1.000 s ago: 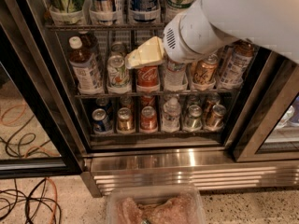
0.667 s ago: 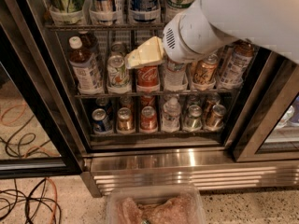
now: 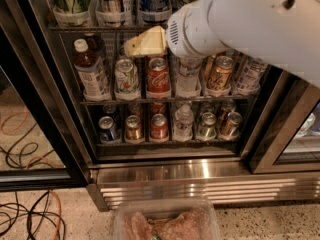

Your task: Pick pepsi can from top shelf of fridge

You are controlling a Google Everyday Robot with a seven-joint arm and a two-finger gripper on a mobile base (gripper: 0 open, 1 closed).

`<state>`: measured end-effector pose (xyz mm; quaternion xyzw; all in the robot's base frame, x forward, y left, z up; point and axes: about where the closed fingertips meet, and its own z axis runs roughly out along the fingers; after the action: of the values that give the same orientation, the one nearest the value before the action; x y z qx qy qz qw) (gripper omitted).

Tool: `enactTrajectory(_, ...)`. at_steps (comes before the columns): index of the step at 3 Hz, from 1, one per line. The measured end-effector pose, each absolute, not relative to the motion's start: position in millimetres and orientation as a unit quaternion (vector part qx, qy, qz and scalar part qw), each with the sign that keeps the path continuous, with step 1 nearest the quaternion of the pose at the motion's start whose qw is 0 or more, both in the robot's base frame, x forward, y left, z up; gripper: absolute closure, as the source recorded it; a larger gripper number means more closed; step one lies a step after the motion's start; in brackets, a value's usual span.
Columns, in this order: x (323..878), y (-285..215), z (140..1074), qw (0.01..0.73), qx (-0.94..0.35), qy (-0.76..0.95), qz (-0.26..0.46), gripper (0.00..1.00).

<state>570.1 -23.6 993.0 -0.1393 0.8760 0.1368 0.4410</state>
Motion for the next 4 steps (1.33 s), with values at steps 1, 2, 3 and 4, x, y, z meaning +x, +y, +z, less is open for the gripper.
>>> enactTrajectory(1,576.1,-19.5,1012.0,0.476,-0.135,0.858,0.138,0.00)
enactTrajectory(2,582.0,-18.7,1028.6,0.504,-0.134,0.843,0.134,0.11)
enactTrajectory(3,588.0,-19.4,1045.6,0.531,-0.137,0.827,0.128,0.24)
enactTrajectory(4,593.7,-18.4,1057.1,0.549,-0.144,0.814,0.121,0.25)
